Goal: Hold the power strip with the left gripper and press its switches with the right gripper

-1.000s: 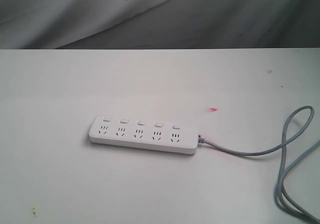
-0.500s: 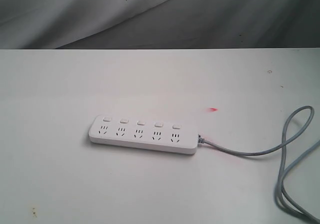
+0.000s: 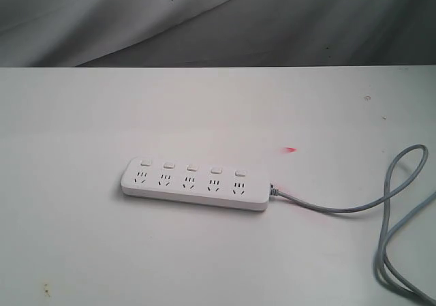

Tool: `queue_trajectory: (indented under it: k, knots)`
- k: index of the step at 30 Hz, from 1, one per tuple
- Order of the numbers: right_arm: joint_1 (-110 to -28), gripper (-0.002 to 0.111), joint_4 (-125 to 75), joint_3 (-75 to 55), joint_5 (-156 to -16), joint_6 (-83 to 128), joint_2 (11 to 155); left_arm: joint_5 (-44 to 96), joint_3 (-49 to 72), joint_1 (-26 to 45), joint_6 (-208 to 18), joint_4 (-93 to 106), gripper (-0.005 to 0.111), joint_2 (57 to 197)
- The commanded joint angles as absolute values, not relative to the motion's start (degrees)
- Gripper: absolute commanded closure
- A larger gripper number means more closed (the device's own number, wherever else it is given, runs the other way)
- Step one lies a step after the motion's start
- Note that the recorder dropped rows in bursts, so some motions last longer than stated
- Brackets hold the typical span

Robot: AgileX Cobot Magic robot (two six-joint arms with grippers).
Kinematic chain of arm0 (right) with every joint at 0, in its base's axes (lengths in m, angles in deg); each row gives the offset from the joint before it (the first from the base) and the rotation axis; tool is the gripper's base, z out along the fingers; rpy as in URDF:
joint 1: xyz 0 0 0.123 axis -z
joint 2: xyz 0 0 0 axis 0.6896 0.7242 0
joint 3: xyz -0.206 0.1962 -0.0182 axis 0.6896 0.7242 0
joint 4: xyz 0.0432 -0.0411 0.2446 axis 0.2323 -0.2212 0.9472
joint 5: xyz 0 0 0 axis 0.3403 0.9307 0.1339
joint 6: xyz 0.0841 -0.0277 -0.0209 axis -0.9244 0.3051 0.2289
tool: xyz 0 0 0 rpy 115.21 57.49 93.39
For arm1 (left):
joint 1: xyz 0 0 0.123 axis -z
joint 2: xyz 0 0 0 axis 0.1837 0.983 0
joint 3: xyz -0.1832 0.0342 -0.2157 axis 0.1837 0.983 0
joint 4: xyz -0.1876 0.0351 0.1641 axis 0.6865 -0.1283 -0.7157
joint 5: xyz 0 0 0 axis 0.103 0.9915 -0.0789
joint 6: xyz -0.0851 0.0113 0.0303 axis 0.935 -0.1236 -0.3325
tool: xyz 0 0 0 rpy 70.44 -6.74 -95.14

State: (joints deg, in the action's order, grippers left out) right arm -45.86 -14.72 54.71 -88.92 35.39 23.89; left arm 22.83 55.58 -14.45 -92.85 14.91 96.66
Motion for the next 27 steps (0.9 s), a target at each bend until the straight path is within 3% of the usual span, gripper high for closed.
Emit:
queue_trajectory:
  k: [1,8,14,19,27]
  knots:
    - [-45.5,0.108,-14.6,54.9,-89.3,35.2,23.7,21.7,55.3,-14.0,-92.5,14.9,0.106,96.9]
    - [-45.5,0.108,-14.6,54.9,-89.3,35.2,23.7,20.0,55.3,-14.0,-90.7,14.9,0.106,96.9]
    - [-45.5,0.108,-14.6,54.9,-89.3,35.2,23.7,36.5,50.2,-14.0,-92.9,14.9,0.106,98.0]
    - [-45.5,0.108,-14.6,54.9,-89.3,35.2,23.7,52.2,38.4,-13.9,-108.4,18.0,0.107,104.1]
    - [-45.5,0.108,-14.6,54.9,-89.3,35.2,23.7,64.9,23.6,-13.9,-150.2,44.8,0.107,118.5]
